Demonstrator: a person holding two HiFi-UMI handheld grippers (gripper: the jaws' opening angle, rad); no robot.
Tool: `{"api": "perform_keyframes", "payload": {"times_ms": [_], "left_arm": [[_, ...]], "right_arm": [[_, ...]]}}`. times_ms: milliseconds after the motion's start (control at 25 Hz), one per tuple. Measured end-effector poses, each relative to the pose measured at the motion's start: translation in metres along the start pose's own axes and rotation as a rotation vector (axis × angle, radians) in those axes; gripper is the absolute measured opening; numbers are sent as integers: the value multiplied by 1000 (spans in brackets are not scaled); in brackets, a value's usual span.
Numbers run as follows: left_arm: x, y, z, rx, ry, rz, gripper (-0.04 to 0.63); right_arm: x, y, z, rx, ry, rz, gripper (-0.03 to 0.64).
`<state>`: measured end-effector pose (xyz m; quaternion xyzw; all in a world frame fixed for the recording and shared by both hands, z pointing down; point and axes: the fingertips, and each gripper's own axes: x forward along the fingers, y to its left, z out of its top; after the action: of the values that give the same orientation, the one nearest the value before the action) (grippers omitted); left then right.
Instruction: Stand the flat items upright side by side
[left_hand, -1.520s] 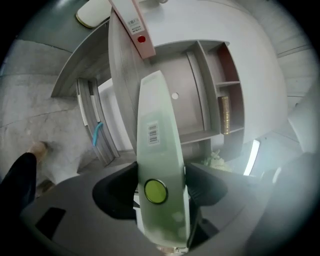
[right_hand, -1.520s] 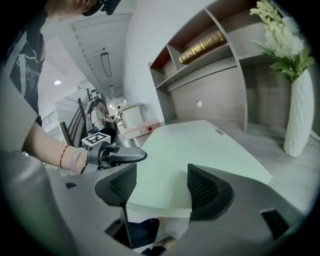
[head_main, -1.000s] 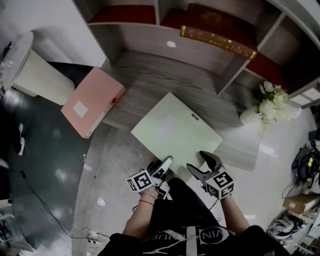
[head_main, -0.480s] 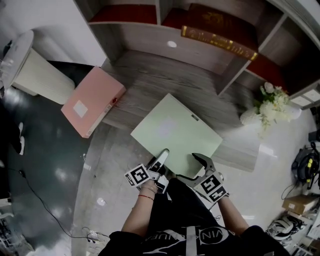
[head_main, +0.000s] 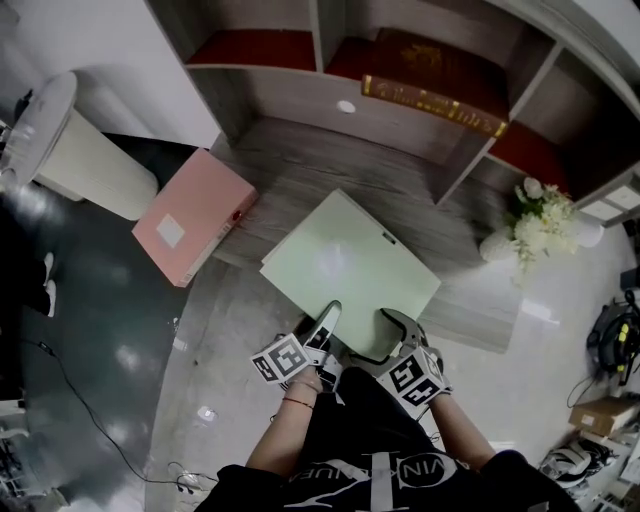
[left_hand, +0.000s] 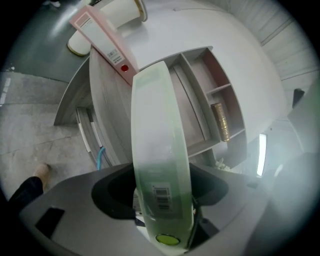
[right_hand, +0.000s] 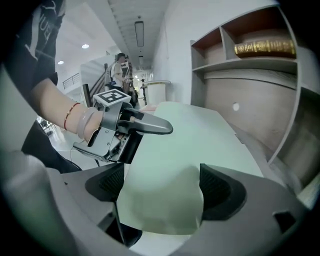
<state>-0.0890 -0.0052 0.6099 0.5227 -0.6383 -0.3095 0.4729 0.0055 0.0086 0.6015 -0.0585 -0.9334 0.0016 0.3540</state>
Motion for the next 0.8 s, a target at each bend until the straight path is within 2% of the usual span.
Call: {"api": "perform_keyframes", "payload": {"times_ms": [360, 640, 800], "left_arm": [[-7, -19, 61, 169, -124, 73, 302], [0, -32, 91, 267, -139, 76, 304], [11, -49, 104, 364, -146, 68, 304]], "right_arm": [[15, -13, 47, 11, -90, 32, 475], [19, -26, 71, 76, -142, 33, 454], [18, -39, 77, 115, -164, -23, 429]]}}
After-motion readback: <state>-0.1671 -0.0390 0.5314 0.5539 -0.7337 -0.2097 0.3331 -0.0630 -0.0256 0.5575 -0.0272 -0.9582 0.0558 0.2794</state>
